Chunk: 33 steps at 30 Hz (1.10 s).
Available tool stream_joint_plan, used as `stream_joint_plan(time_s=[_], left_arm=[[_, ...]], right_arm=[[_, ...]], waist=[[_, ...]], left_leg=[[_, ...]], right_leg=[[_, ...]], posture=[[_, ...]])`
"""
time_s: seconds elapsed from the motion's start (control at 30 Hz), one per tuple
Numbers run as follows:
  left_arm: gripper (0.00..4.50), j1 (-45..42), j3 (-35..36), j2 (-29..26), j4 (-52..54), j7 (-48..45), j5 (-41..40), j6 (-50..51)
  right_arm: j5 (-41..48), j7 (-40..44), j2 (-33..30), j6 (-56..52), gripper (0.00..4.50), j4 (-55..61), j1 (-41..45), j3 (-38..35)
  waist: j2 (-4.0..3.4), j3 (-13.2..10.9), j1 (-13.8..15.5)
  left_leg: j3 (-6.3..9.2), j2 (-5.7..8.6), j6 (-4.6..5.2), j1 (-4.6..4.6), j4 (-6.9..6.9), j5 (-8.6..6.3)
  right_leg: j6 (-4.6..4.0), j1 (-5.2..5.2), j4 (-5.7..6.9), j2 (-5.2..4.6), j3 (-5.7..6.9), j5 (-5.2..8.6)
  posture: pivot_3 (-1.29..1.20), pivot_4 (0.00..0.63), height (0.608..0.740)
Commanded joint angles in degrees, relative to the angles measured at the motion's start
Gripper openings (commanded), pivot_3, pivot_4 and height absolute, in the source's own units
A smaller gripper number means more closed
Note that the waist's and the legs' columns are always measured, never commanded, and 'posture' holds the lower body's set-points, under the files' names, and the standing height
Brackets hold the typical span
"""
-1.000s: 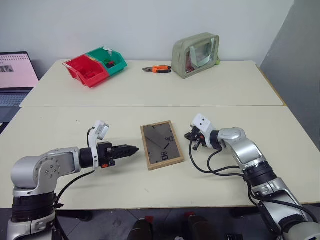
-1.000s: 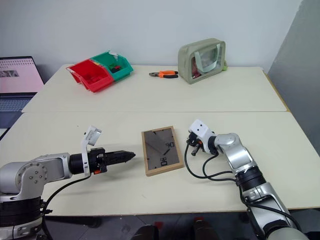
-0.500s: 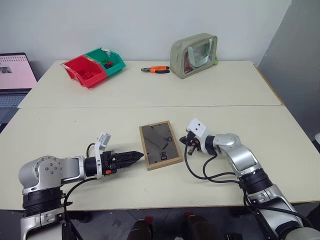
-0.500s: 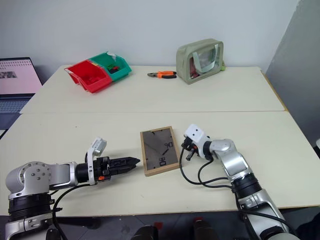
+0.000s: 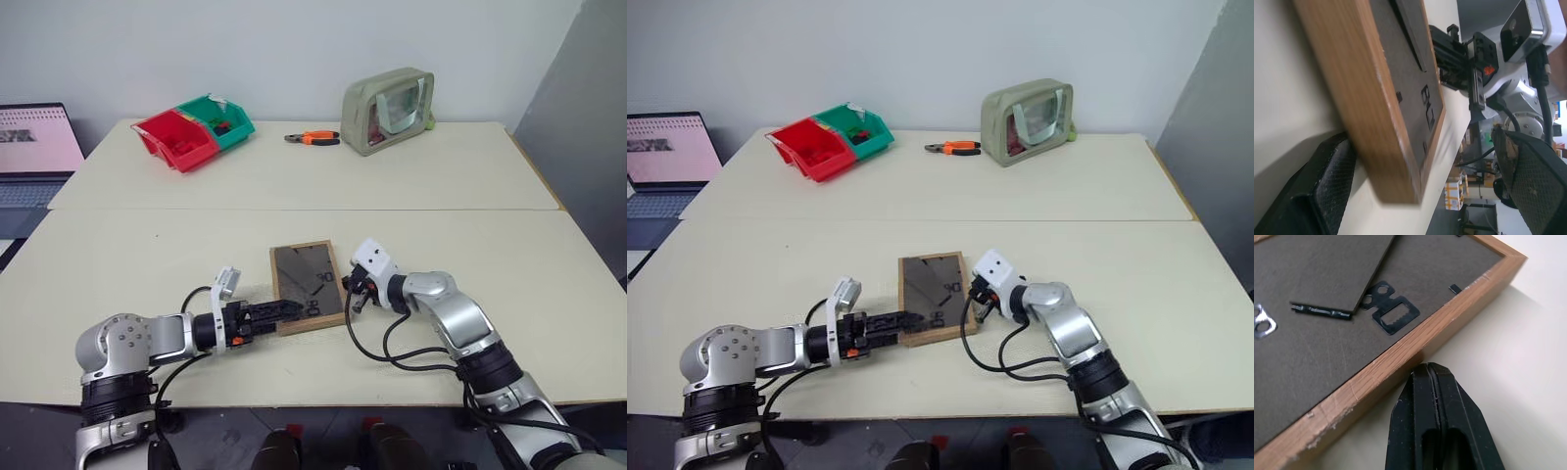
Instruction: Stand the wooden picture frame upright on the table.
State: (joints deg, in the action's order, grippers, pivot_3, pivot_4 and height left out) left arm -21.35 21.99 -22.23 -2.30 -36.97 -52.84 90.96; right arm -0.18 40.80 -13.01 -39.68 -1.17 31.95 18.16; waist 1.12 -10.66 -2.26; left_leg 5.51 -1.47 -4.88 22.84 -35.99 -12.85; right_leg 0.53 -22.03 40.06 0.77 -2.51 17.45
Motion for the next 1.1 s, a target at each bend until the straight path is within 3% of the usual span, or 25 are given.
stream_joint_plan(time_s=[0.03, 0.17, 0.2, 0.67, 0.93, 1.1], left_arm=[[4.49, 1.3, -1.2, 3.4, 0.9, 3.5, -1.4, 1.5], [4.49, 2.5, 0.2, 4.6, 3.0, 5.9, -3.3, 1.5], [4.13, 2.6, 0.8, 4.7, 3.1, 6.5, -3.8, 1.5], [1.47, 1.7, 7.4, 4.6, 3.8, 14.0, -11.5, 1.5], [1.39, -2.3, 7.2, 4.8, 5.1, 16.5, -10.4, -1.3], [1.39, -6.3, 0.3, 0.6, 9.3, 12.3, -6.8, -9.3]], right_arm=[[1.6, -1.1, 1.0, -1.5, 0.0, 4.1, -0.4, -0.1], [1.9, -1.7, 0.7, -2.0, 0.0, 4.5, -0.9, 0.1], [1.9, -1.8, 0.4, -2.0, 0.0, 4.5, -1.0, 0.1], [1.9, -2.0, -5.2, 0.9, 0.0, 1.9, -1.2, -2.5], [6.3, 1.4, -9.6, 2.6, 0.0, 0.4, 3.1, -8.5], [19.0, 7.0, -8.4, -5.0, 0.95, 2.2, 10.9, -16.5]], waist=[[0.0, 0.0, 0.4], [0.01, 0.0, 0.5], [0.01, 0.0, 0.4], [0.02, 0.0, 0.2], [0.07, 0.0, 0.3], [0.08, -0.2, 0.0]], left_leg=[[0.0, 0.01, 0.0, 0.0, -0.01, 0.0], [0.0, 0.02, 0.0, 0.01, -0.01, 0.0], [0.01, 0.01, 0.0, 0.01, -0.01, 0.0], [0.0, 0.01, 0.0, 0.03, 0.01, 0.0], [-0.01, 0.11, 0.0, 0.08, 0.0, 0.0], [-0.01, 0.1, -0.17, 0.11, 0.03, 0.09]], right_leg=[[0.01, 0.01, -0.03, -0.01, 0.0, -0.01], [0.04, 0.03, -0.08, -0.05, 0.0, -0.02], [0.04, 0.03, -0.08, -0.05, 0.01, -0.01], [0.04, -0.02, -0.08, 0.09, 0.0, -0.01], [0.04, -0.04, -0.1, 0.09, 0.0, -0.01], [0.02, -0.14, -0.07, 0.17, 0.01, -0.02]], posture=[[0.0, 0.15, 0.74], [0.0, 0.15, 0.74], [0.0, 0.15, 0.74], [0.0, 0.15, 0.74], [0.0, 0.15, 0.74], [0.0, 0.15, 0.74]])
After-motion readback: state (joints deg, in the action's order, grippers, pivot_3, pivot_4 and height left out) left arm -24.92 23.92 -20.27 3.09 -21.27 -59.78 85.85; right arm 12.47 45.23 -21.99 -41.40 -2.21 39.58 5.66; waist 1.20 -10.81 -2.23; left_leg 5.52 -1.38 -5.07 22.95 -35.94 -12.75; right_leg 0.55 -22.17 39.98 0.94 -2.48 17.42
